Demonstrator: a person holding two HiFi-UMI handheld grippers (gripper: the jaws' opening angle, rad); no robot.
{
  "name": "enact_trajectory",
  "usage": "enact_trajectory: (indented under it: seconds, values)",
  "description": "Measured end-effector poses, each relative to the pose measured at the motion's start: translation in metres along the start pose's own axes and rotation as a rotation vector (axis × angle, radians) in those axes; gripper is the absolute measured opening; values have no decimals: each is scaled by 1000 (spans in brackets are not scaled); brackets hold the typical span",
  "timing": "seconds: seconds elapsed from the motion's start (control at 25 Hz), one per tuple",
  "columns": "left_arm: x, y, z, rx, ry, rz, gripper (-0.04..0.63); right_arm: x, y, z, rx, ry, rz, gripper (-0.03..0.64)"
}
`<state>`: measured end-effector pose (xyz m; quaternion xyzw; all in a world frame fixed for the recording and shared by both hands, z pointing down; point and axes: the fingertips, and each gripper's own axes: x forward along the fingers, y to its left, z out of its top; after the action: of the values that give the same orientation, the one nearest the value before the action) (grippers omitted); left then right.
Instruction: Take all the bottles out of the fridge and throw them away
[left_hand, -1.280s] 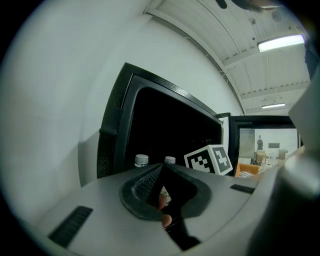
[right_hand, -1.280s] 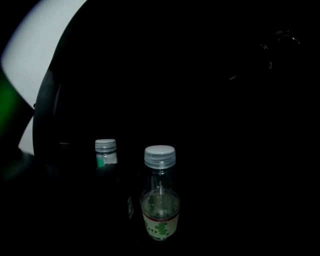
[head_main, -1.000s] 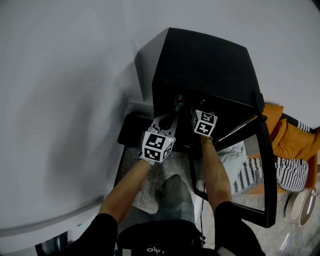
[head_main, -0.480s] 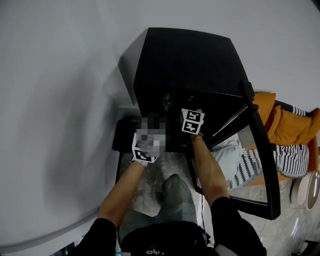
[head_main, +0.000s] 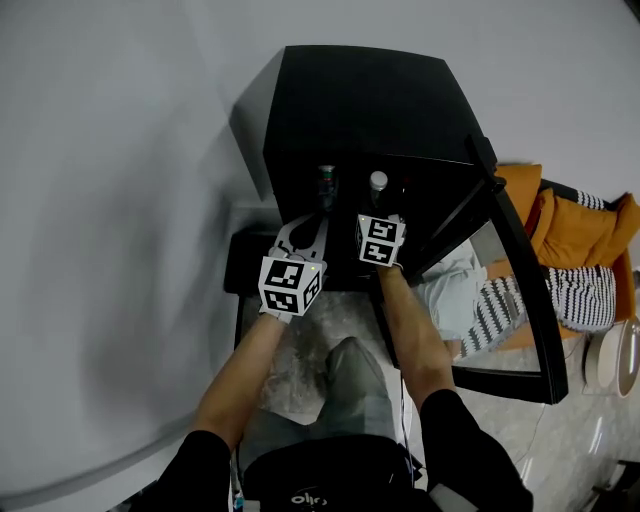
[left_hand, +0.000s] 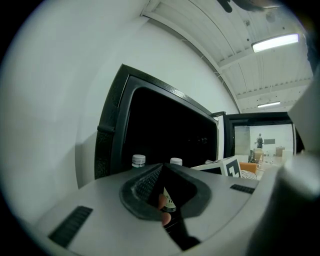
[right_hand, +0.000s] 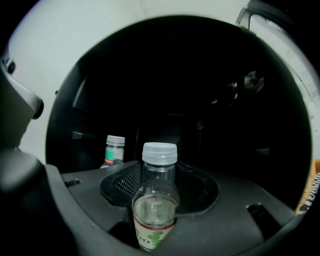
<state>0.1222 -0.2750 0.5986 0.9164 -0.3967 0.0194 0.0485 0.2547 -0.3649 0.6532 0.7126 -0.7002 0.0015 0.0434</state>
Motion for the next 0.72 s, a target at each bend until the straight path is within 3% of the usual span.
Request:
enact_trajectory:
  seconds: [0.36,0.72]
  values:
    - [-23,-12,14,19,-2,-28,6,-53,4,7,-16,18,-21,202]
    - [-84,-30,53,-17,18,-54,6,-137,28,57,-12,31,-18,202]
